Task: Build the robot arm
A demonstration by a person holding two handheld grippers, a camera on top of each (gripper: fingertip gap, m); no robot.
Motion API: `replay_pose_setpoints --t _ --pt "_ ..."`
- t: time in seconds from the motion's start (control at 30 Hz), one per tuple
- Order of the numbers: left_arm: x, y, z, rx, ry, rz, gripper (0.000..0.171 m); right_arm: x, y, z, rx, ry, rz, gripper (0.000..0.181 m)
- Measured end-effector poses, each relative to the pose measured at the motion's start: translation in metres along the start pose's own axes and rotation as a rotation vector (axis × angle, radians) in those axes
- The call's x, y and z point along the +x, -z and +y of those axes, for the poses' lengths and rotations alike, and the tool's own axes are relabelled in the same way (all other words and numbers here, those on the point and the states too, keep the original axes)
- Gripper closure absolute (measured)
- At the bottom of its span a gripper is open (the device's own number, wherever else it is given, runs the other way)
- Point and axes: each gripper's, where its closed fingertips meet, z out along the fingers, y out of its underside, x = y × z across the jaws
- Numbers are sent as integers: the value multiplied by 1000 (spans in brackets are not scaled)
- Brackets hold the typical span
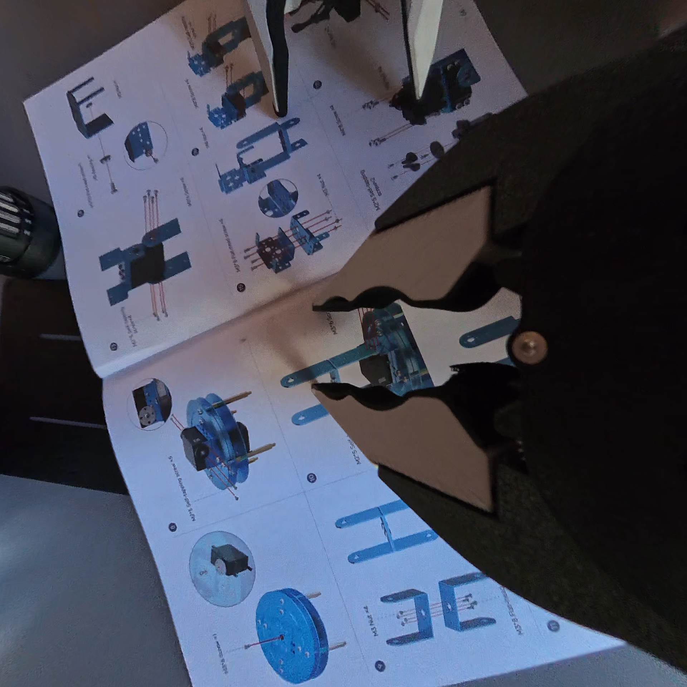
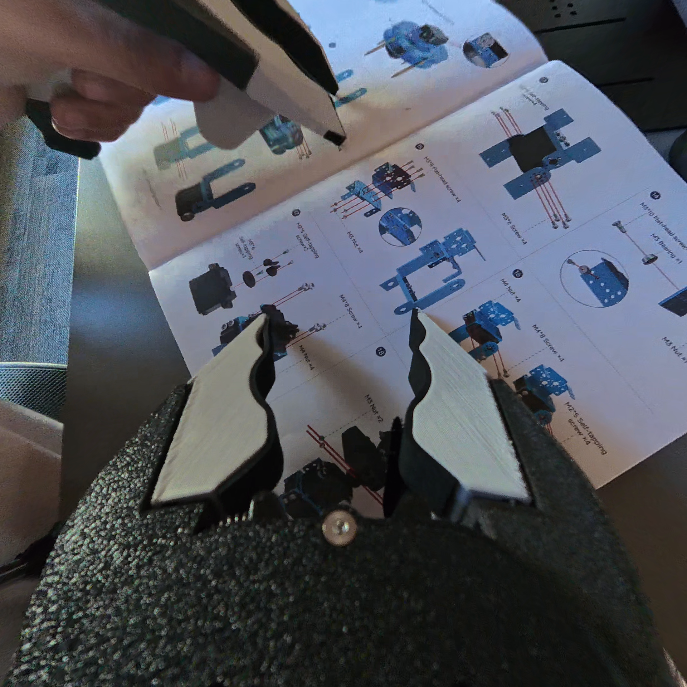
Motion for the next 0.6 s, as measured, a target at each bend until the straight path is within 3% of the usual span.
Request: replay_pose_setpoints --t 0.5,0.6 --pt "-6 6 8 53 44 22 140 4 -1 -2 5 -20 6 116" --pt "-28 19 -4 141 87 -104 137 4 0 -2 8 -27 1 117"
